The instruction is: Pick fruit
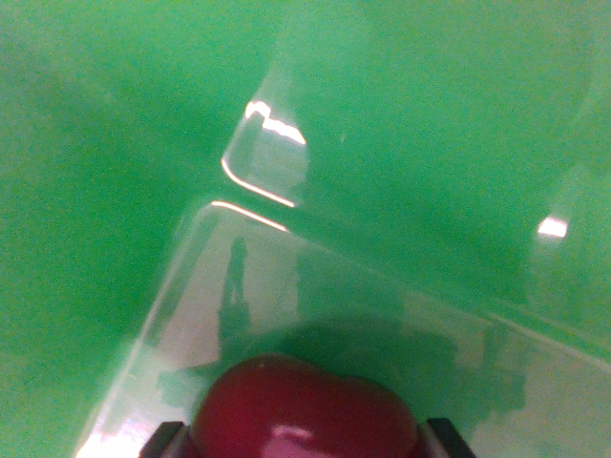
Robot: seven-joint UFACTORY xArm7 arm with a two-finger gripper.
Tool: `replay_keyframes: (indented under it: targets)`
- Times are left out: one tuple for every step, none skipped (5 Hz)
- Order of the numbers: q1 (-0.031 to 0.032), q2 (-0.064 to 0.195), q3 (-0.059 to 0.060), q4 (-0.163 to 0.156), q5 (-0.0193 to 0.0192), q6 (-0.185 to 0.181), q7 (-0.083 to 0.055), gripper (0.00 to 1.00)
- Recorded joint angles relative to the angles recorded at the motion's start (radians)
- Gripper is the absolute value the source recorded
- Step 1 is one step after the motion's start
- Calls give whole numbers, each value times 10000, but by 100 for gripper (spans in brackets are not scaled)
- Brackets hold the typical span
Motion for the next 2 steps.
replay_keyframes:
  targets:
    - [0, 0, 0, 0, 0, 0, 0, 100]
    - [-4, -52, 3, 84, 6, 136, 1, 100]
